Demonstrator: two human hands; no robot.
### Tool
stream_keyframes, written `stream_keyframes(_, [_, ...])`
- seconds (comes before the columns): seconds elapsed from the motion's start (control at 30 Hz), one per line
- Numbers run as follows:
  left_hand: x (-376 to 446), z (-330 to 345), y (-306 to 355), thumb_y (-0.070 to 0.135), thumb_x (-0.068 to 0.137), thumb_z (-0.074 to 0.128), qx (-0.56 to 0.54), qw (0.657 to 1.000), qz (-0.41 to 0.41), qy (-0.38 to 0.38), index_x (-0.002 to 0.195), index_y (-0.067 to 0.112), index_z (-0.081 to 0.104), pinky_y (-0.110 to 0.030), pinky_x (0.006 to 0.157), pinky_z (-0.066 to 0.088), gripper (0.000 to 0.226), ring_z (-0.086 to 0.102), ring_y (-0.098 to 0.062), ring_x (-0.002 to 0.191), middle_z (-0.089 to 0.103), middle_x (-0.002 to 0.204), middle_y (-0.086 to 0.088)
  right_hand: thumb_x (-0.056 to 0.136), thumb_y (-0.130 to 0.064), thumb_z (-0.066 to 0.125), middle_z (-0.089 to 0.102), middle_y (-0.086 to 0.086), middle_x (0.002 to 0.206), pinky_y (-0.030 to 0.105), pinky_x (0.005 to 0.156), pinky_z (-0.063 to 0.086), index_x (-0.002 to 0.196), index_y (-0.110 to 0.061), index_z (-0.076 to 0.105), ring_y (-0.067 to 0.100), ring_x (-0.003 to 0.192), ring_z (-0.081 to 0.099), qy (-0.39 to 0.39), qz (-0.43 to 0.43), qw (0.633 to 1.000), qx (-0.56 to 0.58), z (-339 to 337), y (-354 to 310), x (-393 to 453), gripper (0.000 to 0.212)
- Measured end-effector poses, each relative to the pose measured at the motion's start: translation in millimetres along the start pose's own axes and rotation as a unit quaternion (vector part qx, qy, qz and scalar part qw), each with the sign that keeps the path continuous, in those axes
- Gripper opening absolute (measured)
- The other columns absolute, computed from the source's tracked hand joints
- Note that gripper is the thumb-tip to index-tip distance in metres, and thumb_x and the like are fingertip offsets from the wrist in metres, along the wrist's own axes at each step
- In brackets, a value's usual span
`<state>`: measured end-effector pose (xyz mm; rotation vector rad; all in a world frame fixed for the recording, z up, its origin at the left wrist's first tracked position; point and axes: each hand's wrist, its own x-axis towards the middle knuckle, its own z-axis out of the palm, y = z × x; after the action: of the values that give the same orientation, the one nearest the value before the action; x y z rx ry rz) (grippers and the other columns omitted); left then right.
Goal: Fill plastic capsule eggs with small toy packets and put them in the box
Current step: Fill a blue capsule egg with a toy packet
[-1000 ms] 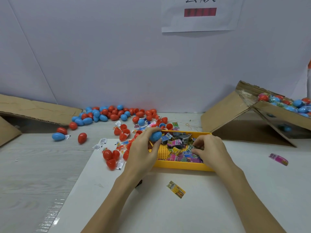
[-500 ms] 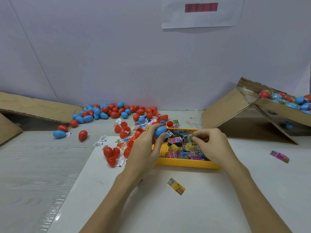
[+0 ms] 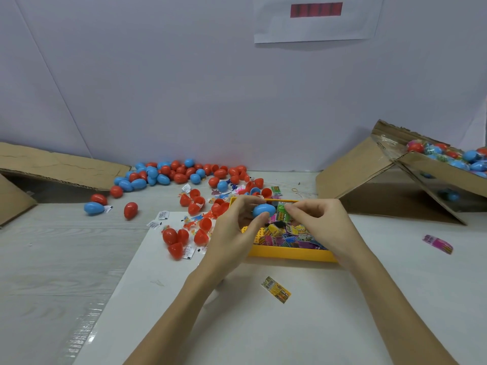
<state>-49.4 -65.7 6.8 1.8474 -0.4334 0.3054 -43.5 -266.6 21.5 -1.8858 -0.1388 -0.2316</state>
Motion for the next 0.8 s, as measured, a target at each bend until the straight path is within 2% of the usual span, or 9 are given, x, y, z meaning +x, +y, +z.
stream_keyframes(0.1, [-0.3,0.4,1.9,0.021,0.098,0.066,0.002,1.000,0.004,0.003,0.124,0.015,0.064,-0.033,0.091,0.058,0.027,0.069,-0.015,0.101,0.070,0.112,0.003,0.097,-0.038,0.068,0.077,-0.003,0.079,0.011,0.065,0.053,0.088,-0.024,0.082,0.009,0.080,0.072,-0.017,0.008,1.000,0.003,4.2,-2.4,-0.8,0.022])
stream_keyframes(0.27, [0.4,1.1,0.8,0.015,0.096,0.070,0.004,1.000,0.014,0.006,0.125,0.013,0.064,-0.027,0.092,0.057,0.030,0.068,-0.008,0.105,0.070,0.116,0.005,0.100,-0.036,0.065,0.075,-0.004,0.075,0.012,0.066,0.053,0.088,-0.022,0.081,0.004,0.074,0.069,-0.031,0.001,1.000,0.001,7.4,-4.1,-2.8,0.025])
stream_keyframes(0.53, [2.2,-0.7,0.0,0.016,0.094,0.072,0.002,1.000,0.012,0.022,0.124,0.015,0.066,-0.030,0.092,0.058,0.030,0.069,-0.011,0.105,0.070,0.117,0.002,0.104,-0.033,0.059,0.076,-0.006,0.076,0.010,0.059,0.050,0.091,-0.021,0.081,0.000,0.068,0.070,-0.027,0.009,1.000,0.000,7.7,-3.9,-2.9,0.028])
stream_keyframes(0.7, [0.8,-0.3,0.6,0.016,0.093,0.073,0.008,1.000,0.022,0.015,0.123,0.013,0.067,-0.032,0.092,0.059,0.031,0.069,-0.012,0.106,0.071,0.116,0.002,0.102,-0.039,0.061,0.077,-0.006,0.078,0.016,0.069,0.058,0.088,-0.028,0.081,0.009,0.081,0.074,-0.027,0.009,0.999,-0.017,12.0,-0.8,-1.6,0.027])
stream_keyframes(0.8, [0.8,-0.3,0.4,0.018,0.090,0.077,0.008,1.000,0.025,0.018,0.125,0.014,0.066,-0.031,0.090,0.059,0.037,0.070,-0.011,0.104,0.072,0.115,0.004,0.101,-0.040,0.062,0.078,-0.008,0.081,0.016,0.066,0.058,0.090,-0.030,0.080,0.009,0.081,0.075,-0.038,0.011,0.999,-0.002,13.5,-1.7,-2.5,0.024])
